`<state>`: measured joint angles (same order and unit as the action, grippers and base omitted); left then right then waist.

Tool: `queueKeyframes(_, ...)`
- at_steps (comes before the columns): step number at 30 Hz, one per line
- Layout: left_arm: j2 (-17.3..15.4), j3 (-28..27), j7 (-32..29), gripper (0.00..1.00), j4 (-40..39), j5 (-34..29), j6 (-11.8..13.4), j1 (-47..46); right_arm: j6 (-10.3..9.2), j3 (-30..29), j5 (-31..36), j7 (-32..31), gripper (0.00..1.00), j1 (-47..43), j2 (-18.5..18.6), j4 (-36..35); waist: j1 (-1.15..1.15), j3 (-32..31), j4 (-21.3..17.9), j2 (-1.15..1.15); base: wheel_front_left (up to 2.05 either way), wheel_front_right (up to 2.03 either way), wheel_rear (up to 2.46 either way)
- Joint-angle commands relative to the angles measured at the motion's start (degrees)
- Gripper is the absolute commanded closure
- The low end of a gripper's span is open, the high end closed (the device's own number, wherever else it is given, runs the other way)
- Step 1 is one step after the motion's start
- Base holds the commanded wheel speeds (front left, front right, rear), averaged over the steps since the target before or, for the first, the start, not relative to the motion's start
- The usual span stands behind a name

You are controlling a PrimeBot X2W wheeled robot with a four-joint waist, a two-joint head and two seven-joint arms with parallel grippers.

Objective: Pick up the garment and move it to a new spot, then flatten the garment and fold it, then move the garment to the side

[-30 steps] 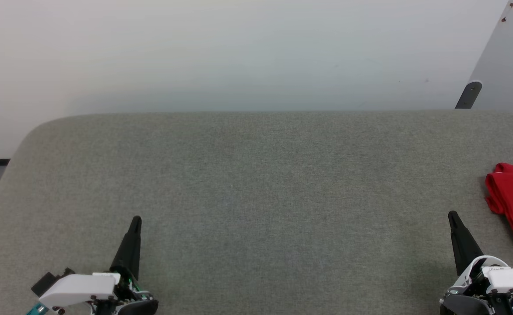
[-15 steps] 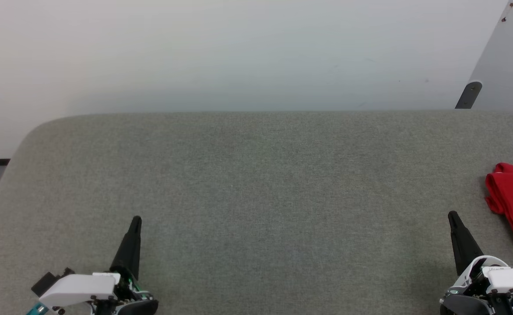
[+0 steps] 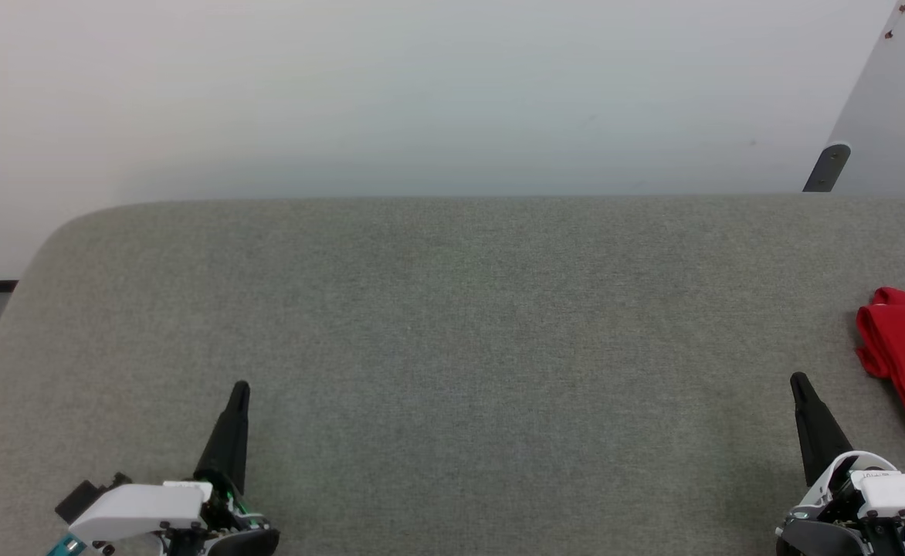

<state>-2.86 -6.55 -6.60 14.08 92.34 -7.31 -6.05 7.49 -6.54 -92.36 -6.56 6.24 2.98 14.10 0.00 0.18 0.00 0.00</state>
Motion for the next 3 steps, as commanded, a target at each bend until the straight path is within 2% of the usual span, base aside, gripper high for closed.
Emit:
queueKeyframes(1,0.0,-0.1,-0.1,1.00,0.1,0.1,-0.3,-0.6,0.00,0.0,-0.1,-0.1,1.00,0.2,-0.2,0.0,0.00,0.0,0.0,0.00,0.00,0.00,0.00)
queueKeyframes(3,0.0,-0.1,-0.1,1.00,0.1,0.1,-0.3,-0.6,0.00,0.0,-0.1,-0.1,1.00,0.2,-0.2,0.0,0.00,0.0,0.0,0.00,0.00,0.00,0.00)
